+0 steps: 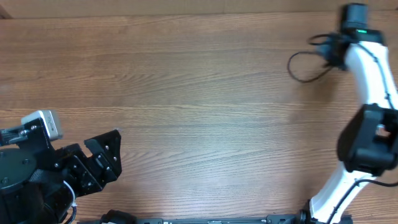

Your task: Untangle cables

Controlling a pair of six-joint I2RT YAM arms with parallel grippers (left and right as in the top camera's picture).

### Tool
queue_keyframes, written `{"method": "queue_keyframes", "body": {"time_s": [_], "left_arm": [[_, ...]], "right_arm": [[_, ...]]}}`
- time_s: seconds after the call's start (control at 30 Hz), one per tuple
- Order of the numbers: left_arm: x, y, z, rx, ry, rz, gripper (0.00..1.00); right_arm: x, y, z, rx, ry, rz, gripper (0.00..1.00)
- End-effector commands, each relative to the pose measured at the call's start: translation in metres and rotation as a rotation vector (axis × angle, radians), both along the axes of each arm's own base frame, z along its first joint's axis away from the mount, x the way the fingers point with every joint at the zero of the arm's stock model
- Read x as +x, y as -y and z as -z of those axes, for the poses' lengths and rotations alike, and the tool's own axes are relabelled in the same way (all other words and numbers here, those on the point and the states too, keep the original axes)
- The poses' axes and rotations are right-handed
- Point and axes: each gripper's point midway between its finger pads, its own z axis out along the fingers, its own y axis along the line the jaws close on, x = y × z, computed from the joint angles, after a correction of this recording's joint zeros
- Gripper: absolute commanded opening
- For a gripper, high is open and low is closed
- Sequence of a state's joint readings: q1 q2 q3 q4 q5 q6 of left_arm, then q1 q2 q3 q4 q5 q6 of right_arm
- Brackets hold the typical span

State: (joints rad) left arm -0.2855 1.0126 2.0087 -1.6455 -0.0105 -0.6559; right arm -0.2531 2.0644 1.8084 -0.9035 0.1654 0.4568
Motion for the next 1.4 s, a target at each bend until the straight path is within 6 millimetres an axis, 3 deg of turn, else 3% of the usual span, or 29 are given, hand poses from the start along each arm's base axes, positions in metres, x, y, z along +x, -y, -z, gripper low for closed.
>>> {"method": "queue_keyframes", "body": {"time_s": [0.0,0.13,0.3,0.43,0.5,0.7,0.8,0.93,1.0,1.03,1.17,1.2,1.23,1.37], "left_arm": [[0.002,0.008,-0.004,-0.034,0.012,0.031,0.88],[0.01,0.012,-0.005,-0.041,0.013,0.04,0.88],[0.022,0.018,0.001,-0.037,-0.029,0.048,0.87],[0.034,0.027,0.008,-0.046,-0.075,0.073,0.83],[0.041,0.031,0.01,-0.052,-0.088,0.081,0.67],[0.05,0.038,-0.007,-0.083,-0.007,0.104,0.7],[0.049,0.038,-0.007,-0.077,-0.004,0.108,0.7],[0.048,0.038,-0.007,-0.06,0.0,0.122,0.7],[0.047,0.037,-0.006,-0.056,-0.003,0.124,0.71],[0.047,0.037,-0.006,-0.052,-0.002,0.127,0.71],[0.045,0.037,-0.006,-0.037,0.006,0.14,0.71],[0.045,0.036,-0.007,-0.036,0.011,0.14,0.71],[0.045,0.036,-0.009,-0.03,0.022,0.148,0.71],[0.041,0.035,-0.016,-0.006,0.067,0.17,0.71]], "right_arm": [[-0.021,0.062,-0.02,-0.067,0.007,0.043,0.04],[-0.055,0.13,-0.022,-0.077,0.012,0.178,0.04],[-0.096,0.195,-0.026,-0.115,0.017,0.281,0.04],[-0.126,0.233,-0.029,-0.131,0.029,0.374,0.04],[-0.144,0.251,-0.031,-0.136,0.032,0.424,0.04],[-0.183,0.281,-0.03,-0.135,0.028,0.516,0.04],[-0.181,0.28,-0.034,-0.117,0.05,0.453,0.04],[-0.173,0.274,-0.057,-0.121,0.122,0.424,0.07],[-0.164,0.268,-0.076,-0.127,0.178,0.394,0.4],[-0.16,0.264,-0.087,-0.126,0.212,0.375,0.48],[-0.134,0.234,-0.141,-0.081,0.411,0.233,0.63],[-0.127,0.223,-0.159,-0.066,0.475,0.18,0.72],[-0.122,0.213,-0.176,-0.055,0.532,0.138,1.0],[-0.122,0.179,-0.239,-0.051,0.697,0.046,1.0]]}}
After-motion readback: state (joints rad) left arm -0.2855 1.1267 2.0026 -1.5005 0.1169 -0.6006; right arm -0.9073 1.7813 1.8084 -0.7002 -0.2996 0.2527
